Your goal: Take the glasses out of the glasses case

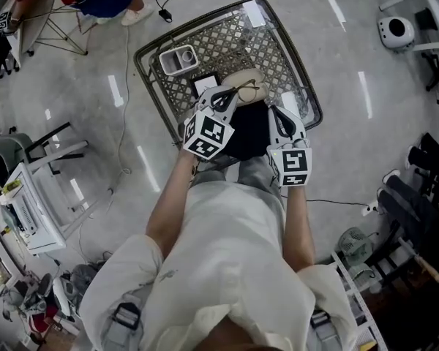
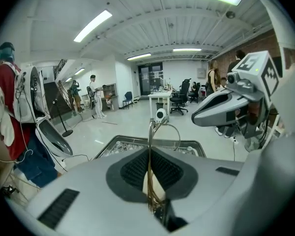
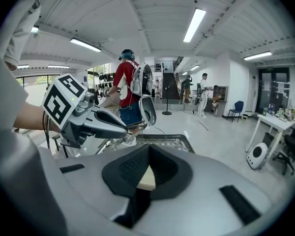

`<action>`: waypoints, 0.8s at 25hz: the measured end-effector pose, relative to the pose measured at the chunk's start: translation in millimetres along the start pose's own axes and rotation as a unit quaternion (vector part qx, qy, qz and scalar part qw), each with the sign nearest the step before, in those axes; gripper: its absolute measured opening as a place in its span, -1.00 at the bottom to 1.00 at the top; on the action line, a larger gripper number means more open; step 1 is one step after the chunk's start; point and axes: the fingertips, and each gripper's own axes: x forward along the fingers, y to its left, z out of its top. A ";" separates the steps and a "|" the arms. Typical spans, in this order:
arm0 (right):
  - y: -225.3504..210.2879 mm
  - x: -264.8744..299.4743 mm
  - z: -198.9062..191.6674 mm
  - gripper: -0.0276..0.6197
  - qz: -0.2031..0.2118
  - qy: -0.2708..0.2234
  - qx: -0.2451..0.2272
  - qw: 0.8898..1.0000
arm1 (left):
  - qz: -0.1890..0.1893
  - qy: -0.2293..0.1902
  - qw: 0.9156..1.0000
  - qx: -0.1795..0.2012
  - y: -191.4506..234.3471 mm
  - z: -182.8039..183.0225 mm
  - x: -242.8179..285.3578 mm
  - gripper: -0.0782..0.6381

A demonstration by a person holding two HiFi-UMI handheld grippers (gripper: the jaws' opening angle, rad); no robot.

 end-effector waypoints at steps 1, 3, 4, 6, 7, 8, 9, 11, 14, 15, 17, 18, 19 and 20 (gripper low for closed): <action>1.6 -3.6 2.8 -0.90 -0.002 -0.002 -0.002 1.000 | 0.000 -0.006 1.000 -0.001 -0.6 2.6 -5.4 -0.70; 4.5 -10.7 7.8 -0.90 -0.007 -0.006 -0.005 1.000 | 0.001 -0.017 1.000 -0.002 -1.8 7.9 -15.1 -0.70; 5.7 -14.0 10.4 -0.90 -0.010 -0.009 -0.006 1.000 | 0.001 -0.022 1.000 -0.002 -2.5 10.6 -19.3 -0.70; 8.2 -20.9 15.5 -0.90 -0.015 -0.017 -0.009 1.000 | 0.000 -0.035 0.999 -0.002 -4.2 15.6 -27.5 -0.70; 9.8 -24.4 17.6 -0.90 -0.017 -0.021 -0.010 1.000 | 0.000 -0.041 0.999 -0.003 -5.4 17.6 -32.0 -0.70; 11.6 -28.0 19.3 -0.90 -0.019 -0.024 -0.011 0.999 | -0.001 -0.047 0.999 -0.005 -6.8 19.2 -36.8 -0.70; 13.7 -31.5 20.6 -0.90 -0.021 -0.028 -0.011 0.999 | -0.002 -0.053 0.999 -0.007 -8.0 20.6 -42.0 -0.70; 18.0 -38.5 23.9 -0.90 -0.026 -0.035 -0.011 0.999 | -0.003 -0.067 0.998 -0.012 -9.8 23.9 -53.2 -0.70; 23.2 -49.4 32.8 -0.90 -0.032 -0.047 -0.013 0.998 | -0.003 -0.085 0.996 -0.017 -10.5 30.7 -70.0 -0.70; 24.6 -52.7 36.5 -0.90 -0.034 -0.051 -0.014 0.998 | -0.003 -0.091 0.996 -0.018 -10.2 32.9 -74.9 -0.70; 28.0 -58.6 44.3 -0.90 -0.036 -0.059 -0.018 0.997 | -0.004 -0.104 0.994 -0.020 -9.3 38.6 -84.9 -0.70; 30.0 -61.1 48.3 -0.90 -0.036 -0.063 -0.021 0.997 | -0.005 -0.112 0.993 -0.020 -8.8 42.7 -90.3 -0.70; 31.9 -63.5 52.2 -0.90 -0.036 -0.067 -0.024 0.997 | -0.006 -0.120 0.992 -0.020 -8.3 47.0 -95.6 -0.70; 33.6 -65.7 55.9 -0.90 -0.036 -0.071 -0.026 0.996 | -0.006 -0.128 0.992 -0.020 -7.8 50.7 -100.4 -0.70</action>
